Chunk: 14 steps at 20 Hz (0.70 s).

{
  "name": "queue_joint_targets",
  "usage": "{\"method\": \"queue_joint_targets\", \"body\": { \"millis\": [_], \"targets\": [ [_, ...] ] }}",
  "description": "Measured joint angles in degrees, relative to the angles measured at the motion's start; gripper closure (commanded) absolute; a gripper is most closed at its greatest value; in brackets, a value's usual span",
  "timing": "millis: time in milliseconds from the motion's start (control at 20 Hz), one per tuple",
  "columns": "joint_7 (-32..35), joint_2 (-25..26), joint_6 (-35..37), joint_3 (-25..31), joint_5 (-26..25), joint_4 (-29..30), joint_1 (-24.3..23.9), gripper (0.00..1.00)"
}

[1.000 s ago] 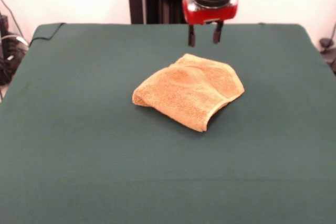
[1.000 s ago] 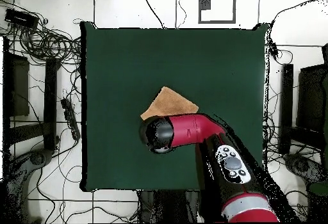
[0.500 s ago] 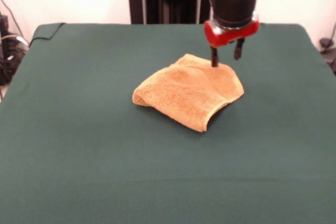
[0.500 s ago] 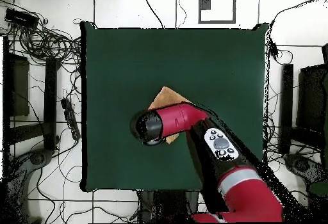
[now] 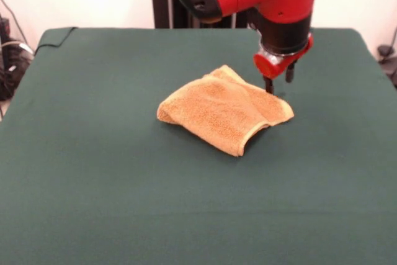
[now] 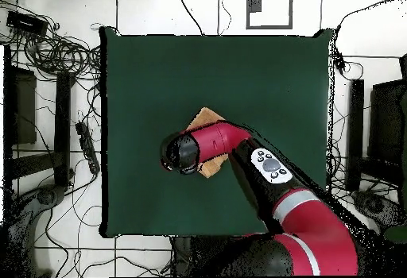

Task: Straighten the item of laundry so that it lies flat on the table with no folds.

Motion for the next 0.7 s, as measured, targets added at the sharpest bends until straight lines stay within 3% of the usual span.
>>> {"method": "queue_joint_targets", "body": {
  "millis": [700],
  "targets": [
    [-0.43,1.47,0.12,0.02,-4.08,-2.79,0.45,0.0]
  ]
}}
